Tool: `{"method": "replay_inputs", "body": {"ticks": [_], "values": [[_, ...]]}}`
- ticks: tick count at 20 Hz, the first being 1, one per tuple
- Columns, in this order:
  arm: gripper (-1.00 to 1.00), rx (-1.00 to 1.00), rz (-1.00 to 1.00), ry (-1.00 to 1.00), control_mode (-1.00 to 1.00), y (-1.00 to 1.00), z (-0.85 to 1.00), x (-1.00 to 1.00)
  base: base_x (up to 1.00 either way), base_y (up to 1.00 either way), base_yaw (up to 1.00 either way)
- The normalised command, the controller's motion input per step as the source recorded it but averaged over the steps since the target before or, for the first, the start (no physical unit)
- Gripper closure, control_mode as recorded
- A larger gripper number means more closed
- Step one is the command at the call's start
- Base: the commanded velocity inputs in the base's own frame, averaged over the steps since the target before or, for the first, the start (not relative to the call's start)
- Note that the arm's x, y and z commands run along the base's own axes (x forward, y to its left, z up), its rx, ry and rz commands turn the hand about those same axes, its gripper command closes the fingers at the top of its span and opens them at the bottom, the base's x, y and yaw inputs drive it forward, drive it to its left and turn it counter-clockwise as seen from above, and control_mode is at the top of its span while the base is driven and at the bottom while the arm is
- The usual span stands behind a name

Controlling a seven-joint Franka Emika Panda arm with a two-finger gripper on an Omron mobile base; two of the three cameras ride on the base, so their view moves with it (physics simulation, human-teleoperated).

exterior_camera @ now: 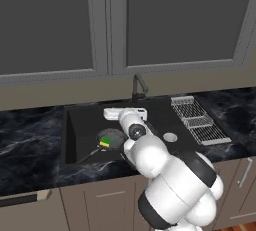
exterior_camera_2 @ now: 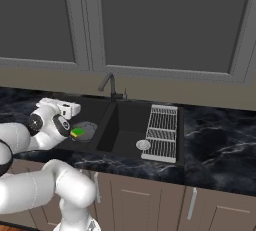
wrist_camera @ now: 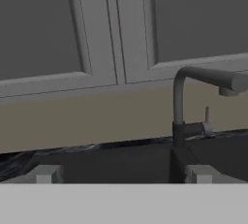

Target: Pick the pan and sponge and place them into the sink. Then turn on the water.

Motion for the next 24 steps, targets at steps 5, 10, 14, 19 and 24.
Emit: {"method": "replay_inputs", "body": {"ticks": [5,10,14,19,24], "values": [[-1.00,-0.04,0.00,-0.07,-1.00,-0.10,0.58,-0.15,0.00,0.00,0.00],[-1.00,-0.01,-0.02,0.00,-1.00,-0.18,0.56,-0.23,0.00,0.00,0.00],[-1.00,0.03,-0.02,0.05,-1.00,-0.26,0.45,-0.30,0.00,0.00,0.00],[-1.00,0.05,-0.02,0.08,-1.00,-0.25,0.35,-0.33,0.00,0.00,0.00],[-1.00,0.03,-0.03,0.08,-1.00,-0.24,0.33,-0.31,0.00,0.00,0.00]]}}
